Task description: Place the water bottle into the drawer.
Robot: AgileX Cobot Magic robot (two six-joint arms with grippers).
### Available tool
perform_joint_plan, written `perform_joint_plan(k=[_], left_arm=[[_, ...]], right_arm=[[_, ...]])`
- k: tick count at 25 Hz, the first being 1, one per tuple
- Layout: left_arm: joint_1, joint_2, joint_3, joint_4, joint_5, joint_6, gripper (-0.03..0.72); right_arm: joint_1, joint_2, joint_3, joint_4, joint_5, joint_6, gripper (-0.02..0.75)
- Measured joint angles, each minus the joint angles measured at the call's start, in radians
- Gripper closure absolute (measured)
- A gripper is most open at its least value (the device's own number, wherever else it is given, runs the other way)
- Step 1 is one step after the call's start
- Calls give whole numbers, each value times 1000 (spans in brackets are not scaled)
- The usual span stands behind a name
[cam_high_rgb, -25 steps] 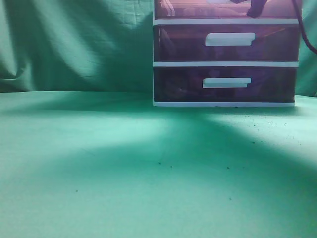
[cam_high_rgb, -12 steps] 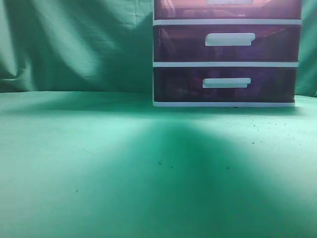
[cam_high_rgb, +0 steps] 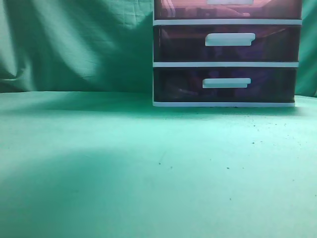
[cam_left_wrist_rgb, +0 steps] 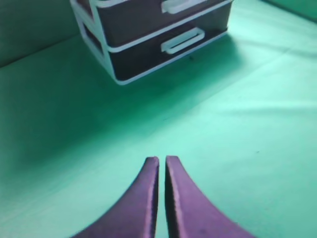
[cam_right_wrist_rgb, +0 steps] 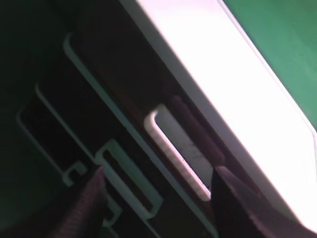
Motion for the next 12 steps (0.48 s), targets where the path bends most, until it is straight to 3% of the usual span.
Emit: perform_joint_plan(k=[2,5,7,8,10,12], left_arm=[[0,-33,0,-29,-8,0,688],[-22,-107,2,-56,7,27,688],[-42,-170,2,-85,45,70,688],[-51,-197,2,-104,69,94,688],[-67,-266,17,-139,93,133,688],[-71,-340,69,-176,96,151,688]], right_arm=[[63,-58,0,8,85,0,316],[151,-161,-1,57,226,15,485],[183,-232,-2,138,317,22,634],[191,-261,-2,194,362,24,671],[194,-322,-2,316,444,24,738],[195,-374,-2,426,511,17,738]])
